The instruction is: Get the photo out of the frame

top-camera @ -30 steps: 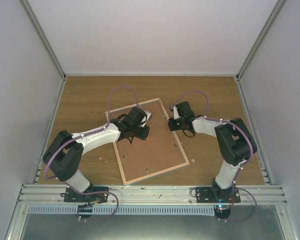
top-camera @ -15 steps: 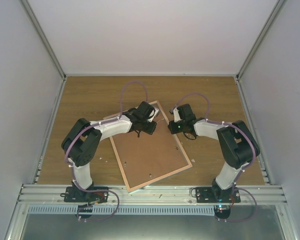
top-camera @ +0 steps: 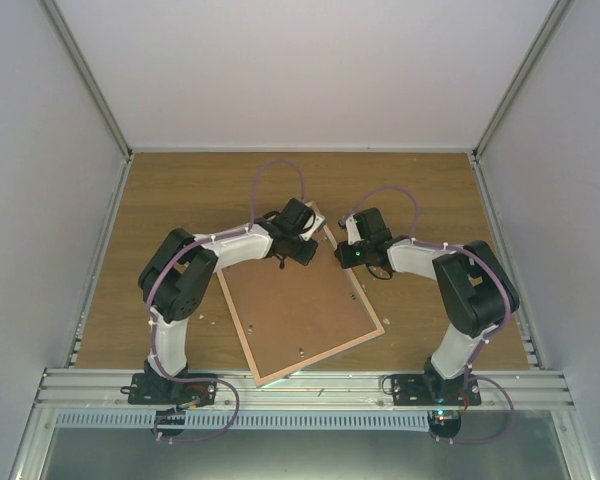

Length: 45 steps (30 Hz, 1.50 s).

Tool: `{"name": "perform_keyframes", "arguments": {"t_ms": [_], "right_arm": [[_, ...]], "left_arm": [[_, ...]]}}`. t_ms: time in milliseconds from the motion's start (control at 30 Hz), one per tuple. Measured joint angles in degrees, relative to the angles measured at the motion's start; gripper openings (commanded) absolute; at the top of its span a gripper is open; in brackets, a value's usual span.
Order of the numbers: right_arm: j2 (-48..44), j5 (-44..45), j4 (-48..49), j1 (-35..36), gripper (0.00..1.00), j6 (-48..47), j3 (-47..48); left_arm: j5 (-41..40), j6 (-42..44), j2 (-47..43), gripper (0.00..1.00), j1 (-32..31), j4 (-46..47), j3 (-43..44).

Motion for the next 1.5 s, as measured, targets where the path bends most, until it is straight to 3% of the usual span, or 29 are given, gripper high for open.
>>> {"name": "perform_keyframes", "arguments": {"t_ms": [700, 967, 1200, 1500], "right_arm": [[0.2, -0.2, 0.1, 0.0, 0.01, -0.2, 0.0], [0.2, -0.1, 0.1, 0.0, 0.0, -0.1, 0.0], [0.0, 0.3, 0.0, 0.0, 0.01, 0.9, 0.0], [-3.2, 2.3, -0.5, -2.2, 0.01, 5.6, -3.1]], "left_arm": [[2.6, 11.1, 2.0, 0.0, -0.2, -2.0, 2.3], [2.4, 11.5, 1.5, 0.0, -0.2, -2.2, 2.1], [3.2, 8.6, -5.5, 0.0, -1.1, -5.0, -1.6], [0.5, -1.2, -22.1, 0.0, -1.2, -3.7, -10.2]]}}
